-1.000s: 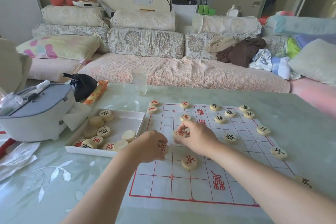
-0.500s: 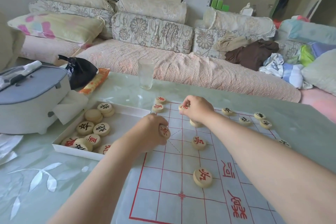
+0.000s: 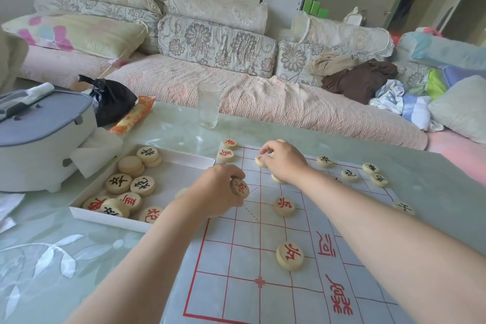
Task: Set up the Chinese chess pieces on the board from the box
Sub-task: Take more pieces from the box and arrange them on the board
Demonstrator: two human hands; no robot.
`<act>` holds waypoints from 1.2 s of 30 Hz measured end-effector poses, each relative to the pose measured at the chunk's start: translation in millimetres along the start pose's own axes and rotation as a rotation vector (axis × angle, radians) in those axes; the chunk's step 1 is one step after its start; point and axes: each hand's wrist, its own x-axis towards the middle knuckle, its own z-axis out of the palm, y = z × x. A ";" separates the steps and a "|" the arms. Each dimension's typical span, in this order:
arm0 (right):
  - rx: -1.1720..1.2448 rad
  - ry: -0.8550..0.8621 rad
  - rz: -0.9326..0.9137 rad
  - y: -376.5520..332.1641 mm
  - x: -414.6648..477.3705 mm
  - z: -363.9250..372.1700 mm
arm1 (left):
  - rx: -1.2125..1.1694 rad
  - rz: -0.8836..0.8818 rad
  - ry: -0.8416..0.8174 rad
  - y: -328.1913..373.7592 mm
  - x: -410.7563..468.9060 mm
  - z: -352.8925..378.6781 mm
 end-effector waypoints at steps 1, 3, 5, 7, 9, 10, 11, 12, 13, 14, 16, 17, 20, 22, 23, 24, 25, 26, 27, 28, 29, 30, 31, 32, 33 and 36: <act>0.053 -0.016 -0.019 -4.3 -8.4 -2.9 | -0.019 -0.004 0.003 3.0 -1.8 0.9; 0.200 -0.079 -0.028 -15.0 -29.6 -7.8 | -0.058 -0.011 0.011 9.4 -5.8 3.3; 0.343 -0.156 0.000 -25.4 -53.9 -13.2 | -0.107 -0.012 0.021 15.3 -10.6 5.9; 0.405 -0.210 0.038 -31.6 -78.5 -20.4 | -0.151 0.013 0.039 19.4 -15.9 8.7; 0.471 -0.225 0.088 -33.0 -102.1 -28.5 | -0.188 0.033 0.052 23.0 -22.1 10.4; 0.522 -0.223 0.109 -31.3 -111.6 -31.6 | -0.213 0.031 0.048 26.0 -26.7 10.3; 0.565 -0.215 0.127 -29.4 -120.5 -34.4 | -0.239 0.024 0.037 29.3 -31.6 10.8; 0.598 -0.207 0.145 -27.0 -128.5 -37.3 | -0.263 0.022 0.026 32.8 -36.7 11.4; 0.631 -0.198 0.165 -24.7 -135.9 -40.2 | -0.283 0.021 0.015 36.9 -41.6 12.3; 0.669 -0.190 0.184 -21.9 -142.9 -42.3 | -0.308 0.019 0.009 41.0 -46.6 13.6; 0.726 -0.171 0.199 -17.2 -158.3 -46.5 | -0.379 -0.007 -0.002 50.1 -56.3 15.8; 0.735 -0.156 0.192 -14.9 -165.9 -47.8 | -0.411 -0.035 -0.011 55.2 -60.9 16.6; 0.718 -0.116 0.156 -10.0 -187.7 -50.5 | -0.470 -0.135 -0.089 65.5 -72.2 19.9; 0.632 -0.125 0.100 -8.6 -201.8 -52.2 | -0.532 -0.171 -0.135 68.5 -80.4 21.9; 0.577 -0.137 0.060 -8.7 -209.1 -53.5 | -0.569 -0.186 -0.149 69.8 -84.8 22.7; 0.526 -0.142 0.013 -8.6 -215.7 -54.4 | -0.592 -0.206 -0.159 70.4 -89.4 23.2; 0.479 -0.133 -0.035 -8.7 -221.5 -55.0 | -0.602 -0.219 -0.172 72.0 -94.2 23.7; 0.437 -0.112 -0.079 -8.8 -226.3 -55.4 | -0.605 -0.223 -0.187 73.4 -99.0 24.4; 0.405 -0.091 -0.111 -9.1 -230.8 -55.6 | -0.606 -0.220 -0.199 75.3 -103.6 25.2; 0.384 -0.078 -0.131 -9.5 -234.7 -55.9 | -0.601 -0.218 -0.200 77.0 -107.5 26.0; 0.375 -0.072 -0.142 -9.6 -238.2 -56.1 | -0.582 -0.214 -0.193 78.7 -111.2 26.9; 0.369 -0.074 -0.145 -9.2 -240.7 -55.9 | -0.540 -0.206 -0.179 79.9 -115.0 27.9; 0.357 -0.082 -0.137 -8.6 -242.9 -55.6 | -0.475 -0.192 -0.158 80.2 -118.2 29.1; 0.329 -0.098 -0.122 -7.7 -245.0 -56.0 | -0.394 -0.172 -0.132 79.3 -121.1 30.7; 0.284 -0.124 -0.107 -6.2 -247.2 -56.3 | -0.306 -0.143 -0.105 77.5 -123.2 32.3; 0.127 -0.211 -0.113 -2.3 -254.6 -56.5 | -0.028 -0.045 -0.086 65.6 -129.2 33.8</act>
